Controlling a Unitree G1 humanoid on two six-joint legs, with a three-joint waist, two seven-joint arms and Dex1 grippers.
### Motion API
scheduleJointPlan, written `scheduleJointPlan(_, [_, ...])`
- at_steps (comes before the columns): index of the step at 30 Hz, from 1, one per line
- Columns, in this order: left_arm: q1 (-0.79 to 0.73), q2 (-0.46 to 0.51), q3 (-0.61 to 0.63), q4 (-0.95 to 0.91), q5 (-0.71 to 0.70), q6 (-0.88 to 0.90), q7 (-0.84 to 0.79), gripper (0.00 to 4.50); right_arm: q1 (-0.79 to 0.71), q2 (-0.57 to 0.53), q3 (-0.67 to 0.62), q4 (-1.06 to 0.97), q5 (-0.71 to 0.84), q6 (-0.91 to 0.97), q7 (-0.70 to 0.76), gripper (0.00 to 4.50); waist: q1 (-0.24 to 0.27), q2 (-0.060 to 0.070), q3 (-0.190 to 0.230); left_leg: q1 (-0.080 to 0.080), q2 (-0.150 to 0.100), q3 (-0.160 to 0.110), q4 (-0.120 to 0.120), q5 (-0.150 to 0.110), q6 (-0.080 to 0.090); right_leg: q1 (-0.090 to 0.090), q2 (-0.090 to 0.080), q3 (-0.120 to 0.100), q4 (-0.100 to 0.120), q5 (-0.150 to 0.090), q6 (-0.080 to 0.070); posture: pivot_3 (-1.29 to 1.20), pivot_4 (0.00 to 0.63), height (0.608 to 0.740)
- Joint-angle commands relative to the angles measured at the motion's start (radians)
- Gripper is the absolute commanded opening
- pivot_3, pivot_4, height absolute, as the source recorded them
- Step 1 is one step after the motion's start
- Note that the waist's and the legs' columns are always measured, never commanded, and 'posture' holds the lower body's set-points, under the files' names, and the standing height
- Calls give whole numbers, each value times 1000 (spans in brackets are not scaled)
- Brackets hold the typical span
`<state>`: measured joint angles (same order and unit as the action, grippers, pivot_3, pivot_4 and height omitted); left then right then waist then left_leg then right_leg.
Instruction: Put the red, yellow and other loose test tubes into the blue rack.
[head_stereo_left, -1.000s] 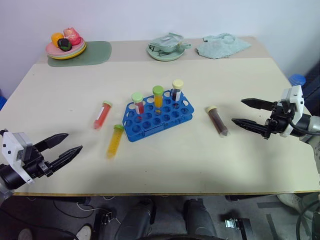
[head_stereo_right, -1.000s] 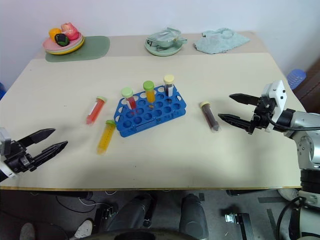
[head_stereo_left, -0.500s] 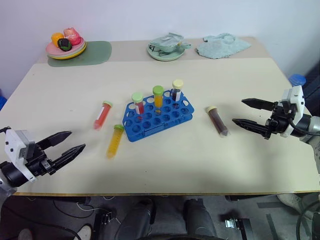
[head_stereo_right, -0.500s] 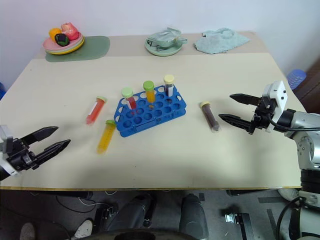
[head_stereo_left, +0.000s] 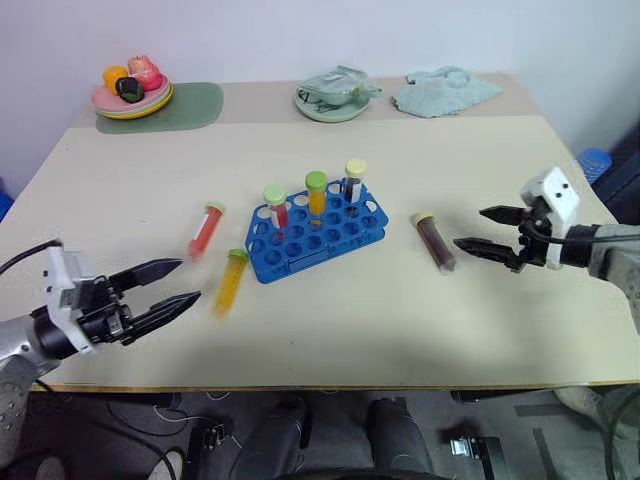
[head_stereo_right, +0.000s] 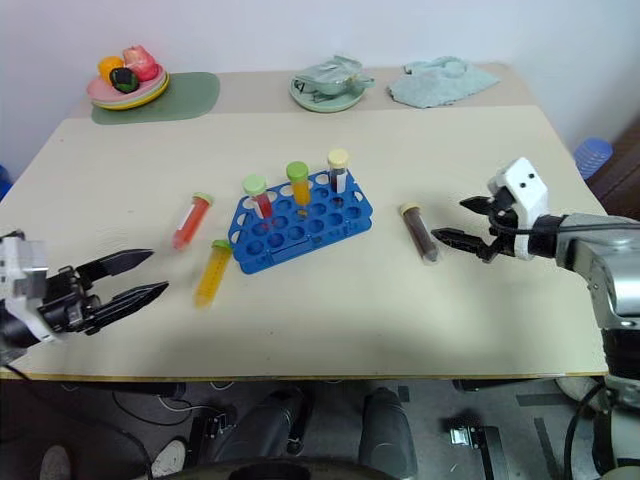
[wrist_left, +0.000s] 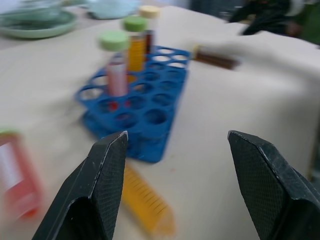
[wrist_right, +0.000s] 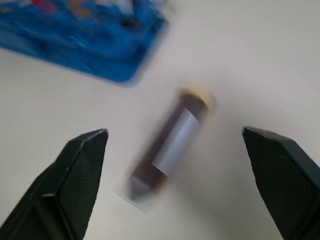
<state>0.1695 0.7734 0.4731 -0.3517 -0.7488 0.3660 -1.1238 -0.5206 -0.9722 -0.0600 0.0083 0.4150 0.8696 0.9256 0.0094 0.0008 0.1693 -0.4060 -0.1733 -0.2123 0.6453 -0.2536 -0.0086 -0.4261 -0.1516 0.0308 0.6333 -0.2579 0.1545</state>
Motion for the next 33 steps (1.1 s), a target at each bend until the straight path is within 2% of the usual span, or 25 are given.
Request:
scheduleJointPlan(1, [-56, 6, -55, 10, 13, -14, -17, 3251, -211, 13, 104, 68, -5, 283, -34, 4399, -4, 1, 1, 0, 1, 2, 0, 0, 0, -1, 1, 1, 0, 0, -1, 0, 150, 740])
scheduleJointPlan(5, [-118, -15, -114, 14, 17, -14, -6, 3251, -387, 81, 240, 206, -60, 438, -80, 4399, -3, 0, 0, -1, 4, 3, -1, -1, -2, -2, 2, 1, -1, 1, 0, 0, 150, 740])
scheduleJointPlan(11, [-161, -46, -184, 20, 38, -29, -7, 3251, -570, 222, 293, 426, -92, 572, -138, 4399, -4, 0, 0, -1, 4, 10, 0, 0, -4, -3, 0, 1, -2, 2, 1, 0, 150, 740])
scheduleJointPlan(21, [-192, -77, -227, 16, 40, -37, -5, 3251, -651, 308, 301, 663, -173, 444, -184, 4399, -9, 0, 0, -1, 5, 11, 1, 0, -4, -4, 1, 2, -1, 3, 2, 0, 150, 740])
scheduleJointPlan(33, [-211, -39, -236, 13, -9, 16, -95, 3251, -707, 405, 279, 821, -246, 332, -201, 4399, -30, 0, 0, -1, 6, 12, 1, 0, -4, -5, 1, 2, 0, 4, 2, 0, 150, 740])
